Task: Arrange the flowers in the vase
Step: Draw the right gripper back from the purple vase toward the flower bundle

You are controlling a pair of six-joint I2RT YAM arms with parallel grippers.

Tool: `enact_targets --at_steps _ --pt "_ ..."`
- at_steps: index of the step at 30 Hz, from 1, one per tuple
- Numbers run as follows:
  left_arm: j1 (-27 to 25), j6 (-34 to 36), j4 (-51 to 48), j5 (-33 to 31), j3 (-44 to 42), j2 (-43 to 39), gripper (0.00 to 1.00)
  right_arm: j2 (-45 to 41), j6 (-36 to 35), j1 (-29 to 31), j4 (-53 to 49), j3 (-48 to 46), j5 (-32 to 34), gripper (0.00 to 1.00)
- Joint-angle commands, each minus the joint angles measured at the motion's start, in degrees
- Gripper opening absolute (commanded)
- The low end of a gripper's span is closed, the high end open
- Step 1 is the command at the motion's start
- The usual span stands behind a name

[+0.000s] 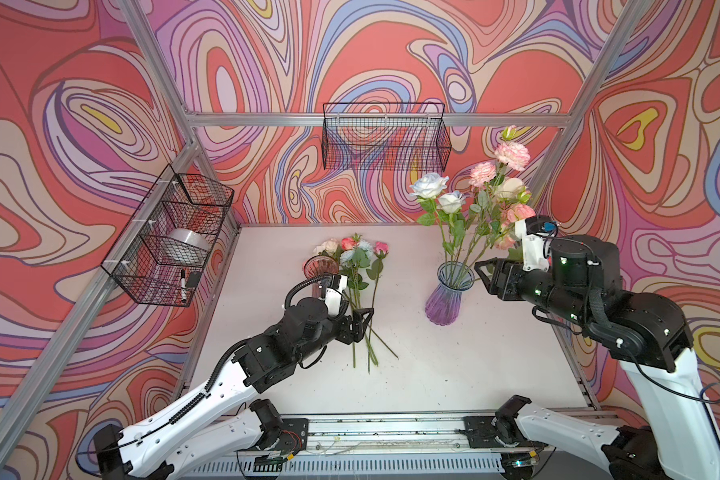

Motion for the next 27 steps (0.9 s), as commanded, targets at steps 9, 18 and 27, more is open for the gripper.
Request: enact_targets --at_steps 9,18,27 --pt "-0.03 0.93 -5.61 -2.67 5.23 0.58 0.78 8.34 -0.56 -0.13 11.7 2.11 -13.62 0.57" --pt "0.02 -0.63 -7.99 -8.96 5.58 -0.03 0.74 13.27 0.29 6.32 21.79 -1.5 -4.98 0.49" --pt "0.61 -5.6 -12.99 -18.4 4.69 -1.58 0.65 22.67 2.74 23.44 27.51 -9.42 17.66 0.38"
